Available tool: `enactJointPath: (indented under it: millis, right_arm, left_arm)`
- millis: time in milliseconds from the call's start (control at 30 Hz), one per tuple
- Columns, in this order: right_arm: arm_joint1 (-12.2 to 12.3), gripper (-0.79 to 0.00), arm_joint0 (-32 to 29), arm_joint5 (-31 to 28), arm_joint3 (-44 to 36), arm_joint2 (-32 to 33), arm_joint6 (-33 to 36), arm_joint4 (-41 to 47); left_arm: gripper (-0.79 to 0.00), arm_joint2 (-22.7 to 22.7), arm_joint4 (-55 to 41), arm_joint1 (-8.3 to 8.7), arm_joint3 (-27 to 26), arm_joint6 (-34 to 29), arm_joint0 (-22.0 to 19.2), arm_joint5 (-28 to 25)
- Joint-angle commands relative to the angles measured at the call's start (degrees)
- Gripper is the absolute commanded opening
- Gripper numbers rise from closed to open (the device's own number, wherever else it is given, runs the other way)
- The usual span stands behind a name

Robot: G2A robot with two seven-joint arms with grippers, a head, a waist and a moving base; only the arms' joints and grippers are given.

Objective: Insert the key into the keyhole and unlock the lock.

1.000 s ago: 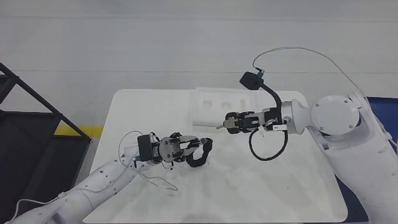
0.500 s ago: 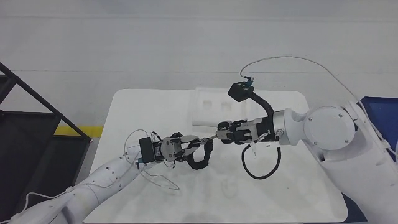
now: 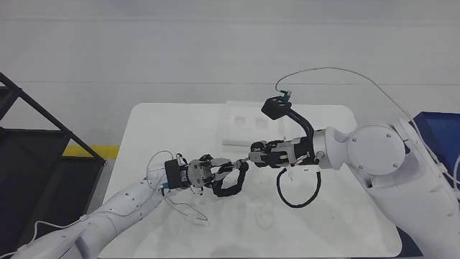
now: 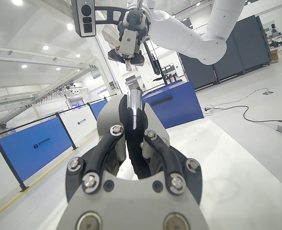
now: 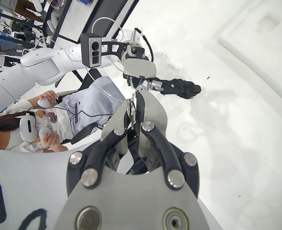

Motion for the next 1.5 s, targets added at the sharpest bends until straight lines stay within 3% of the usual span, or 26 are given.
enactJointPath:
  millis: [0, 467, 1467]
  right_arm:
    - [0.07, -0.785, -0.74, -0.19, -0.34, -0.09, -1.02, -0.68]
    - [0.62, -0.785, -3.54, 1.53, -5.07, -2.08, -1.57, -8.90]
    - [-0.13, -0.785, -4.73, 2.02, -4.19, -4.34, -5.52, -9.94]
  left_arm:
    - [-0.785, -0.37, -0.54, -0.02, -0.56, -1.77, 0.67, 0.39]
    - [-0.785, -3.96, 1.07, -0.35, -1.07, -2.65, 4.05, 1.22]
    - [-0.785, -9.37, 4.54, -2.07, -1.01, -1.68, 7.24, -0.62]
